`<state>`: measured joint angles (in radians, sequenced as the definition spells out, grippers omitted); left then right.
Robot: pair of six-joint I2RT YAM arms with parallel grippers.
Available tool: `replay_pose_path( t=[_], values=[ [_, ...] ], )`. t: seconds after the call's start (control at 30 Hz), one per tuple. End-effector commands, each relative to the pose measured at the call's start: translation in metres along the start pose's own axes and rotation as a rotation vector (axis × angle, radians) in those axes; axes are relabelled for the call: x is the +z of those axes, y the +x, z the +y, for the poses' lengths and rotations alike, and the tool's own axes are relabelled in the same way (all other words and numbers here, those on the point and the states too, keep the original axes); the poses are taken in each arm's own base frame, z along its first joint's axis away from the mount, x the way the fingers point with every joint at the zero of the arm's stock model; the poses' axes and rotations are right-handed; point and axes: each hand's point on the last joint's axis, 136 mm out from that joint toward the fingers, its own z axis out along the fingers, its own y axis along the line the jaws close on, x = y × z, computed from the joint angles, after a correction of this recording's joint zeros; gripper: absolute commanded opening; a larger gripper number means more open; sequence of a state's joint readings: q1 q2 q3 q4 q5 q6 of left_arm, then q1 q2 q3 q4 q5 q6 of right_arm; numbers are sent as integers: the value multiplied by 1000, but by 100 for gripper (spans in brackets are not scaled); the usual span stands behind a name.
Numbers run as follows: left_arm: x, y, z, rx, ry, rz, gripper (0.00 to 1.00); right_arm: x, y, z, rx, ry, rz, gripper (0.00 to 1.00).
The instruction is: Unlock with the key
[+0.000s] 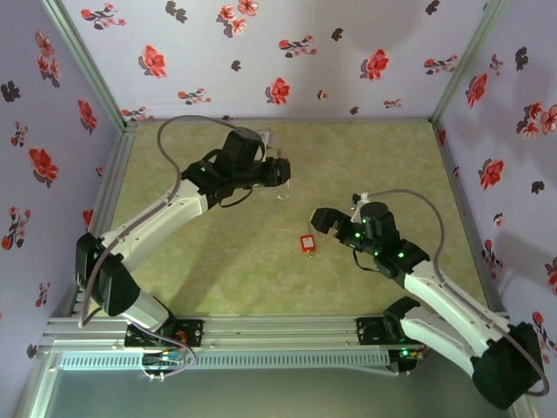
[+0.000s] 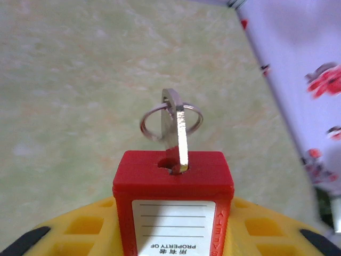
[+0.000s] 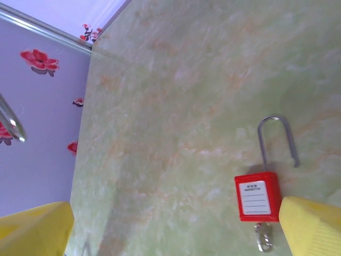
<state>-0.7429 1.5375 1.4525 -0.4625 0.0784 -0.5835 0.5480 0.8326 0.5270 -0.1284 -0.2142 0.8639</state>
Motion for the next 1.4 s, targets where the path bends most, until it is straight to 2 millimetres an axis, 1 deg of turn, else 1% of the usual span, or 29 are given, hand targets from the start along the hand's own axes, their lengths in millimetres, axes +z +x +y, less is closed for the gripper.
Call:
replay_pose_path(
  t=[0.0,0.03,0.1,0.13,0.17,0.23,0.27,0.33,0.4,0.47,0.5,0.53,0.6,0.7,0.8,0.9,0.97,1.07,1.17,1.3,1.37],
  values=[
    [-8,24,38,225,-175,75,0,-15,0,-5,-17,45,25,99],
    [-8,30,49,250,-216,95,0,-17,0,-5,-18,45,32,99],
    [-9,38,68,276,-290,123,0,-18,2,6,-19,-9,50,99],
    [-9,39,70,273,-292,125,0,-17,2,14,-10,-50,59,99],
    [-9,40,68,268,-278,126,0,-14,3,23,4,-102,72,98],
    [-6,38,58,241,-227,113,0,-5,3,41,34,-200,94,90],
    [-5,36,52,219,-198,105,0,1,6,48,55,-232,108,83],
    [-2,32,40,176,-142,90,0,14,11,63,57,-285,131,67],
    [0,30,27,147,-84,75,0,26,17,78,44,-313,154,55],
    [2,31,20,158,-62,74,0,37,21,86,46,-328,176,47],
    [4,33,18,181,-63,81,0,41,22,86,52,-328,183,47],
    [7,36,21,201,-75,95,0,45,22,84,57,-318,182,47],
    [12,44,31,245,-120,125,0,49,20,74,59,-271,168,48],
    [19,53,53,317,-210,148,0,45,17,51,59,-170,150,53],
    [30,66,79,397,-306,197,0,29,14,31,62,-103,131,58],
    [47,83,96,452,-355,261,0,6,8,13,58,-47,94,63],
    [58,93,103,501,-379,286,0,-11,4,6,61,-35,67,65],
    [74,111,103,594,-401,323,0,-32,2,0,60,-23,32,67],
    [87,135,95,684,-408,349,0,-45,2,-8,66,-10,13,68],
    [97,169,92,755,-422,402,0,-50,4,-18,102,18,22,69],
    [96,184,88,795,-426,420,0,-52,3,-18,109,22,24,69]
  ],
)
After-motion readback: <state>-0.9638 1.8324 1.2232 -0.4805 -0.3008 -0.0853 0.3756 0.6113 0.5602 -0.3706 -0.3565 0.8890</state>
